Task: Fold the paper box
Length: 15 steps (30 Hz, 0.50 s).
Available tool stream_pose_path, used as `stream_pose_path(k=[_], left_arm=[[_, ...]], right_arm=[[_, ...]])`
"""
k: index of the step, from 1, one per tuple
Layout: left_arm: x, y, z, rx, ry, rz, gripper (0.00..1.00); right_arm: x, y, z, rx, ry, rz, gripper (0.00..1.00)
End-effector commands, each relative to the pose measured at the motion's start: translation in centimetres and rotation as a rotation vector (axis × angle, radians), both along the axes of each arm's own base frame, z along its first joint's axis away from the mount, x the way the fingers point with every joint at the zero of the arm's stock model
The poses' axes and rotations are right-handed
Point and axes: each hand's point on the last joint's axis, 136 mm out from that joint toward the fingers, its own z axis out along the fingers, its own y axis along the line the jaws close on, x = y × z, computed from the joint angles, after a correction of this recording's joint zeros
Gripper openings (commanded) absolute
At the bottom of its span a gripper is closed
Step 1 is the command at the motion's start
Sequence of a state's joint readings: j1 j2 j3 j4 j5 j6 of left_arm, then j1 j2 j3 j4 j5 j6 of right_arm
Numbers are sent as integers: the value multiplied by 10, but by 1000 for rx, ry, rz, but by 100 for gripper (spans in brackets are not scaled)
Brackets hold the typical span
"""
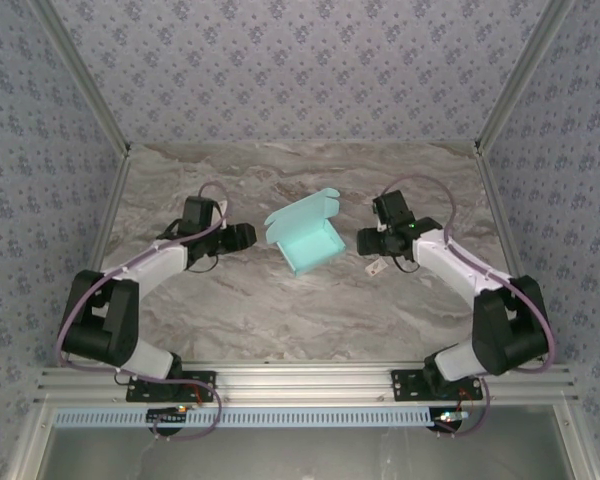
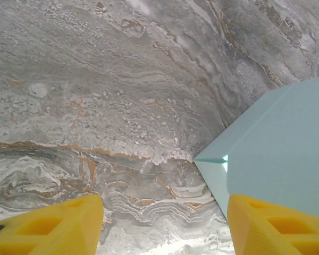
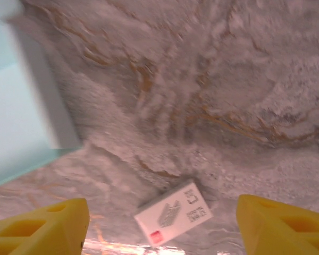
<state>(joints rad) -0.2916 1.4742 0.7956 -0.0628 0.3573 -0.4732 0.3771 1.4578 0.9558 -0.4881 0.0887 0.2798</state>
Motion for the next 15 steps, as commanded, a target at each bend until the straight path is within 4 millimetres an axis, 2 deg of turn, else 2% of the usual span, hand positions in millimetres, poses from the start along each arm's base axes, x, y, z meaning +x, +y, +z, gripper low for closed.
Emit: stream_pose_path(k=[1,3,8,15], left_arm=[[-6,-12,11,-32,-22,-36,63],[-7,-11,11,-25,-24,-38,63],[-7,-12,12,-17,-31,-50,63],[-8,-13,10,-12,-29,-58,63]], right_arm=[[-14,-5,-29,-28,136,25,79],[-13,-3,-41,-28,177,37,84],[-9,2,-63,-33,243,69,85],[-16,10,-73,-50,287,133,82]])
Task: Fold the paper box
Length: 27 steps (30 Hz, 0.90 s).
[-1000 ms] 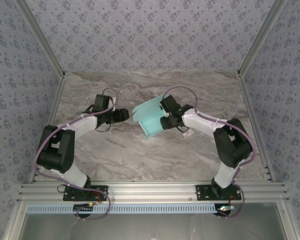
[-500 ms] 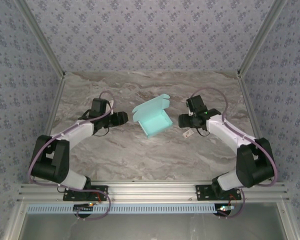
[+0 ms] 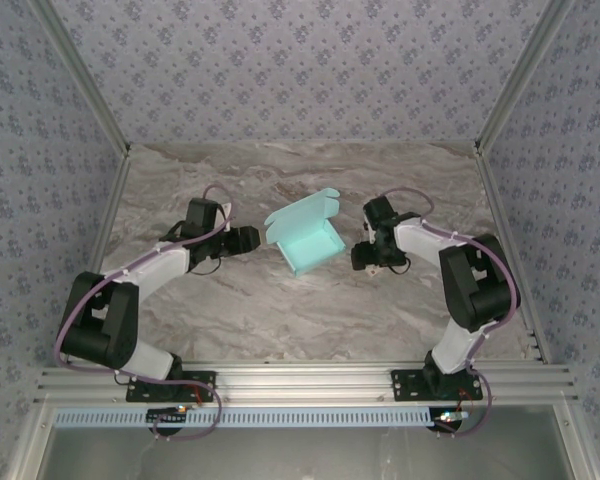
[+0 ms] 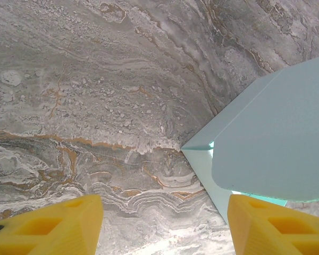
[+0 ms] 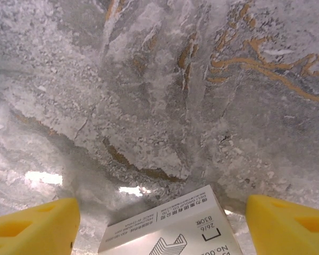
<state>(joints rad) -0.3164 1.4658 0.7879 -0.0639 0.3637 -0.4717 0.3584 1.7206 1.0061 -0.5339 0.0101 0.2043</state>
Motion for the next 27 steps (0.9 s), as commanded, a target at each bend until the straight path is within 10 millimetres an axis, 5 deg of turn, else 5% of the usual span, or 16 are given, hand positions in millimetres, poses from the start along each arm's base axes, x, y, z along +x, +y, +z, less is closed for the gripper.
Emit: stream_pose_path(k=[1,10,21,27], left_arm=[[-1,-4,10,-7,-29,-29,63],[-1,-5,12,-7,-35,-35,63],[-4,-6,14,-2,-39,-42,63],[-7,1,14,19,-52,-18,63]], right_arm=[[-6,8,1,3,32,60,81],[-22,13,1,-72,56,118,76],[-10,13,-4,-101,35,89,65],[-9,15,18,-79,-23,80,57]])
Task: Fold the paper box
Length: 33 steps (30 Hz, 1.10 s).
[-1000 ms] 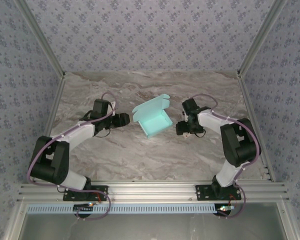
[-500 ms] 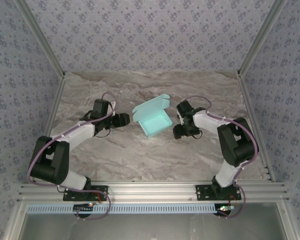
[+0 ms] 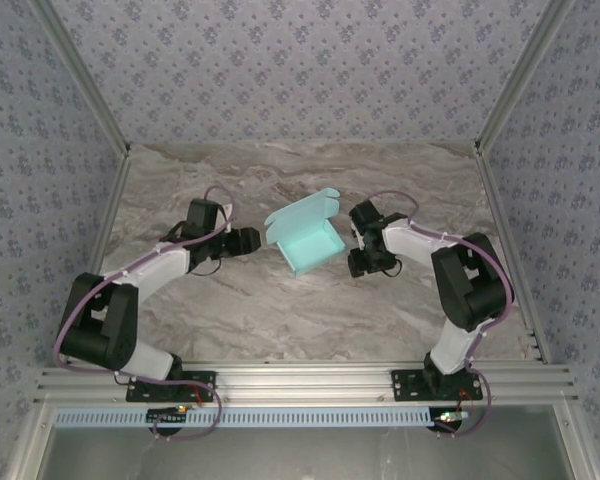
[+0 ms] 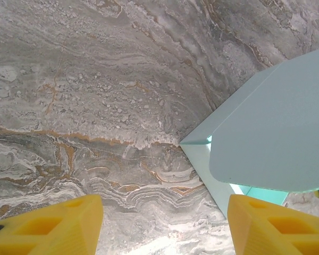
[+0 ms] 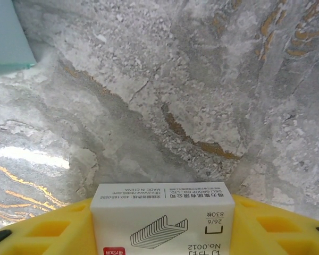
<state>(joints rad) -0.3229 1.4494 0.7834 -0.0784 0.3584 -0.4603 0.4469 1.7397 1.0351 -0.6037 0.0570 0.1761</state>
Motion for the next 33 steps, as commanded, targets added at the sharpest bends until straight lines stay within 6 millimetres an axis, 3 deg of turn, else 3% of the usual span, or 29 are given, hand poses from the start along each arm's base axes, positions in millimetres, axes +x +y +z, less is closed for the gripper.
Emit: stream_pose_path(k=[1,4,7,13,19,29,33], left_arm=[[-4,3,13,11,-55,-2,63],[-6,10,14,27,-75,28,64],[-5,17,16,32,-92,58,65],[-5,24,24,35,-117,83,65],[-9,28,24,49,-120,88,66],[-13,33,30,63,-137,93,68],[-13,32,32,59,-139,91,68]], right_arm=[[6,1,26,4,-78,-18,56],[3,22,53,66,-151,31,55],[9,55,77,134,-238,92,55],[29,113,96,138,-325,193,54],[47,140,74,107,-325,217,54],[59,150,37,59,-324,202,58],[62,152,33,58,-339,197,62]])
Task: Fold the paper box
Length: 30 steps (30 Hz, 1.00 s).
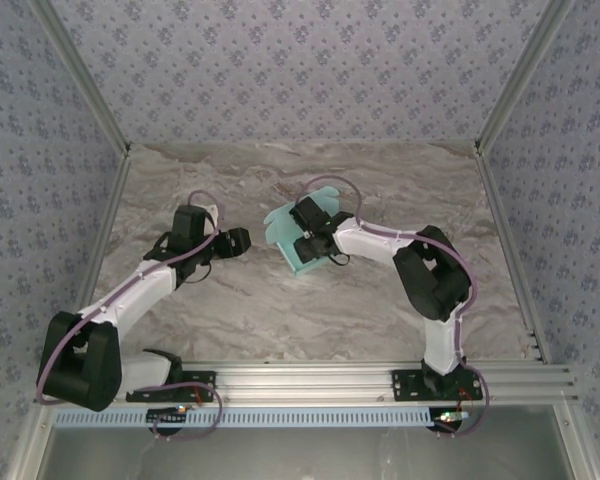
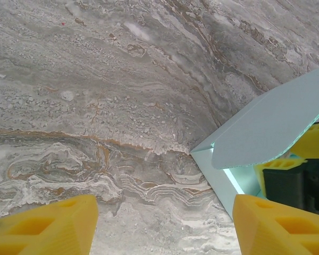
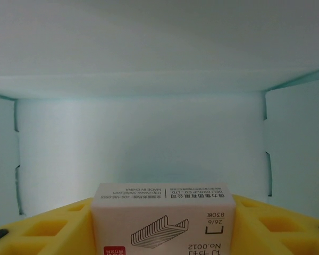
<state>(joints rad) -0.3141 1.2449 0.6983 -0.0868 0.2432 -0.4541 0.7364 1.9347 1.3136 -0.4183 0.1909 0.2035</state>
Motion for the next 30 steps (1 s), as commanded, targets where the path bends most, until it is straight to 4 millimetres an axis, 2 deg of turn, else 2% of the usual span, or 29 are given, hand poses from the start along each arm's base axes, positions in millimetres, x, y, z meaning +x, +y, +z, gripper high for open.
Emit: stream_pose_path(k=[1,6,11,14,16,19,22,24,26,30], left_arm=[[-2,5,1,14,-6,6,68],[-2,4,2,8,-10,1,69],[-1,2,12,-10,-42,-9,72],[0,-6,24,-54,-75,-34,73],[3,-12,34,-88,-102,-58,74],[10,-21,52,-119,-140,-90,74],[17,-29,64,-150,-142,-105,74],[15,-38,68,-181,-147,-133,74],[7,-45,64,-157,-148,-164,74],[-5,-47,46,-48,-153,-201,74]], right_arm=[[10,8,5,16,-47,-20,64],[11,6,10,15,-56,-19,70],[2,-1,35,53,-91,-24,71],[-9,-5,57,118,-121,-15,71],[-20,-13,66,152,-131,-6,71],[-28,-31,79,204,-154,-35,72],[-25,-57,87,274,-155,-93,73],[-19,-68,94,339,-154,-87,73],[-10,-73,103,392,-172,-51,74],[11,-80,116,377,-261,40,75]])
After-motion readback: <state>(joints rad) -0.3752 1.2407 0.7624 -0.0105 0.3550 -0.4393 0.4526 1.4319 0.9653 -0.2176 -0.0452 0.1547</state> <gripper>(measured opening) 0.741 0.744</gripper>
